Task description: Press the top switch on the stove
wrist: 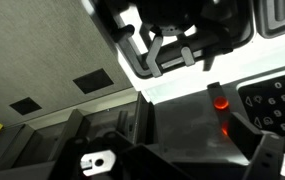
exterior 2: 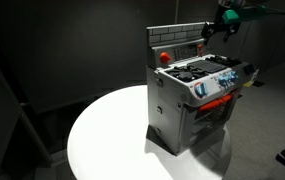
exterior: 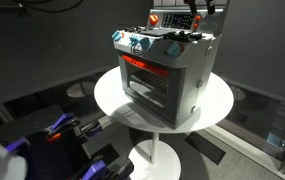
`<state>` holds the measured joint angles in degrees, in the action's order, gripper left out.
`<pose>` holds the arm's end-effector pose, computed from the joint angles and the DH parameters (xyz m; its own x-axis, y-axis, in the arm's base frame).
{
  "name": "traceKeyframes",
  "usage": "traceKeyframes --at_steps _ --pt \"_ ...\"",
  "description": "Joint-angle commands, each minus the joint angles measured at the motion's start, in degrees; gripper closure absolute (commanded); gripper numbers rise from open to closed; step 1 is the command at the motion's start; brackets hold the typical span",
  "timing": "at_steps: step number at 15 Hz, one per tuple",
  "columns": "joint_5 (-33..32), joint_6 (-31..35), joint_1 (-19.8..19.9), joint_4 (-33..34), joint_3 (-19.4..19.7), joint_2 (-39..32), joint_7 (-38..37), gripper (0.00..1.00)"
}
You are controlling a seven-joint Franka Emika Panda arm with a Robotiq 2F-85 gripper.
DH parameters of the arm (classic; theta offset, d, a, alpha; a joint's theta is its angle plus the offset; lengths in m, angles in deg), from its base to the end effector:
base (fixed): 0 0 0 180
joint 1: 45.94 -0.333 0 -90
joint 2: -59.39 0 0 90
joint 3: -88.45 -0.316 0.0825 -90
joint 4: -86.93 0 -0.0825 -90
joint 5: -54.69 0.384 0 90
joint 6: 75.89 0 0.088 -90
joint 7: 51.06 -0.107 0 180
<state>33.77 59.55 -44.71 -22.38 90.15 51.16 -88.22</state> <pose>0.6215 -0.0355 0.4555 0.8214 -0.4020 0.4046 -0.4752 -0.8747 0.0956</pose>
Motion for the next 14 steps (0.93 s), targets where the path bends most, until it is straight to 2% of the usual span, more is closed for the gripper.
traceKeyframes --at_steps 1,14 --pt "-0.7 -1.0 -1.5 3.6 1.6 -2.6 -1.8 0.00" --pt "0.3 -1.7 -3.0 6.4 3.0 -5.6 -1.9 0.00"
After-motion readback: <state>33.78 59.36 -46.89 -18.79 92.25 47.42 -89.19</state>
